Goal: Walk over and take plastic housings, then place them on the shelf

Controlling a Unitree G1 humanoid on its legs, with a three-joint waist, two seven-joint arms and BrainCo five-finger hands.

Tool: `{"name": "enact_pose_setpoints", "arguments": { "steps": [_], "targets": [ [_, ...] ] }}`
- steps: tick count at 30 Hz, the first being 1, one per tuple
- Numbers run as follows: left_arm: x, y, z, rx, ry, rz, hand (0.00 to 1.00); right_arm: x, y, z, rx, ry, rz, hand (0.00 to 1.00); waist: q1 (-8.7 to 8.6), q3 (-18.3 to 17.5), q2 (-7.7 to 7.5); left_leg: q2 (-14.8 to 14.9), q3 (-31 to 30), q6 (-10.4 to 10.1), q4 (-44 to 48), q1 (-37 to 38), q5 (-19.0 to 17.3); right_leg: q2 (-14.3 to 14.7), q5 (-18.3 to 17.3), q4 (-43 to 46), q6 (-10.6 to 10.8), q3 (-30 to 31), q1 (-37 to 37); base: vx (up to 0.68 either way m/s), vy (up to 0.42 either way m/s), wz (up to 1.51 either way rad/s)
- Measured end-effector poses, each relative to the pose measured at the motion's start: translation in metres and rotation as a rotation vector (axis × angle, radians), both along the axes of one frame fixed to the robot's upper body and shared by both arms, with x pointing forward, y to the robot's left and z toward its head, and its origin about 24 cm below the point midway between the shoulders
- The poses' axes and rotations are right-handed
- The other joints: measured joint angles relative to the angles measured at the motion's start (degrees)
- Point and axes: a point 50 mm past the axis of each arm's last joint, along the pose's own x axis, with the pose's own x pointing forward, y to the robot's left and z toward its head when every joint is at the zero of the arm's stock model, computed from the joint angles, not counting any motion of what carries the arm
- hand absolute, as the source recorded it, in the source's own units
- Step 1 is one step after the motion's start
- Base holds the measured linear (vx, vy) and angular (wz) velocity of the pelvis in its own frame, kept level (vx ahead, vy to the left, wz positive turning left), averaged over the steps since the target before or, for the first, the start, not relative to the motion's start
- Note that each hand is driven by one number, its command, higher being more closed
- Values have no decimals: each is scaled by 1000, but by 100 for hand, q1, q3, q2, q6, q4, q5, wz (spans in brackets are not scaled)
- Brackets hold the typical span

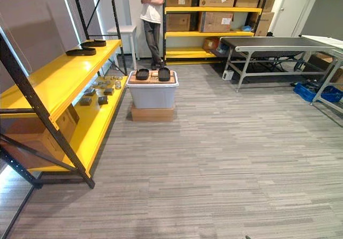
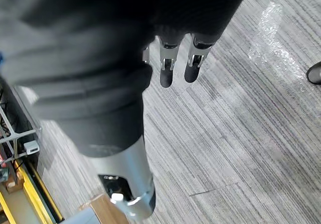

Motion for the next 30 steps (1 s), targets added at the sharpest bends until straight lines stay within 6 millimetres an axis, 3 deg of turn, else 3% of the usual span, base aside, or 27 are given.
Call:
{"name": "enact_pose_setpoints", "arguments": {
  "steps": [10,14,20,22,24,25,28,30],
  "targets": [
    [-11,-2,-2,-5,23,9,0,-6,9,-6,11,24,6,0,6,-8,-15,0,137,59,4,-7,35,11,2,-9,-26,96,-37,-47,-32,-6],
    [-19,0,-3,4,32,19,0,-4,10,-6,8,25,17,0,68,-10,-15,10,285,192,-30,-38,61,73,101,-118,-185,235,-128,-58,-33,-17],
    [-25,3,-1,11,15,54,0,5,15,-6,-8,37,92,0,127,1,6,39,403,403,599,-333,-250,61,137,17,-250,451,-287,-18,0,-18],
    [-15,3,2,10,-29,37,0,3,15,-6,-12,44,91,0,136,124,-18,-30,355,517,914,-425,-488,-140,-420,1094,-111,432,-667,-41,54,7],
    [-15,0,2,-1,-33,31,0,-1,14,-7,-15,57,85,0,137,200,-9,-160,332,630,1024,-409,-547,-381,-735,2059,-70,406,-1048,-49,82,11],
    [-16,-3,1,-6,-26,19,0,-5,15,-9,-12,72,88,0,115,250,-11,-226,304,721,1066,-381,-583,-531,-868,2794,51,383,-1443,-4,84,13],
    [-22,-2,-1,-5,7,5,0,-13,20,-14,12,111,93,0,43,455,25,-111,286,802,1220,-260,-822,-484,-916,2756,108,206,-1784,59,24,0],
    [-20,4,0,3,13,-4,0,-16,21,-15,18,119,95,0,-4,505,29,66,311,636,1273,-227,-960,-309,-872,2510,89,103,-2159,91,-60,-10]
  ]
}}
